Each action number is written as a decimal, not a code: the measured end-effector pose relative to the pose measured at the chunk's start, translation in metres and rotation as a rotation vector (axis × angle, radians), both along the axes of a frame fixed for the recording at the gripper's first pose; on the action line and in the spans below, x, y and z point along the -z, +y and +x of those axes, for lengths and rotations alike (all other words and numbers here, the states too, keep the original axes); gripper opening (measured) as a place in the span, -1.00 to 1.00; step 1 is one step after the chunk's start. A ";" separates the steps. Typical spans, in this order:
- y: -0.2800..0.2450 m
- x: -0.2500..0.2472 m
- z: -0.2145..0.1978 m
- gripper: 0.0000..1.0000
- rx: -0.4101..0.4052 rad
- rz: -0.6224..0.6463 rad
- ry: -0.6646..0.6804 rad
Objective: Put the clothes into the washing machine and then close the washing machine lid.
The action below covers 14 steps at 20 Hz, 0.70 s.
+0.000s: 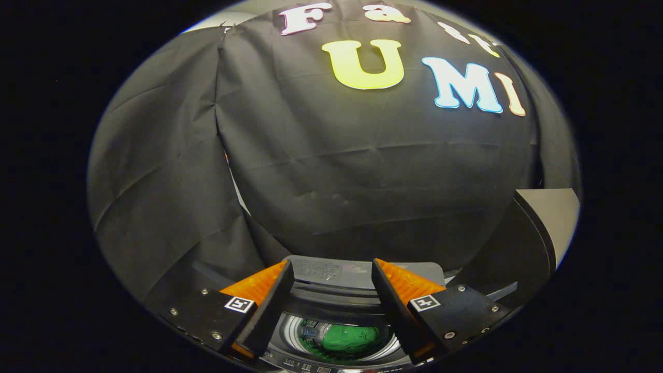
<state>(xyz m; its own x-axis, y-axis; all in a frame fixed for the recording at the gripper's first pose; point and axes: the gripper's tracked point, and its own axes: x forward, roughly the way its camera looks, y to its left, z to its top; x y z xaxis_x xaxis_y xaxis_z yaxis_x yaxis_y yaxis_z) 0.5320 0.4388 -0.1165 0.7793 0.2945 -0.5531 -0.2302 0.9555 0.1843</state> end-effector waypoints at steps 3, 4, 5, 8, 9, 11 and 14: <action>0.000 0.002 0.000 0.87 -0.005 0.000 0.019; 0.000 0.001 0.001 0.87 -0.009 0.002 0.026; 0.000 0.003 -0.001 0.87 -0.012 0.003 0.031; 0.000 0.005 -0.001 0.87 -0.015 -0.009 0.030; 0.000 0.006 0.000 0.88 -0.018 -0.017 0.029; -0.001 0.005 0.000 0.88 -0.025 -0.029 0.033; 0.000 0.005 0.001 0.89 -0.037 -0.022 0.044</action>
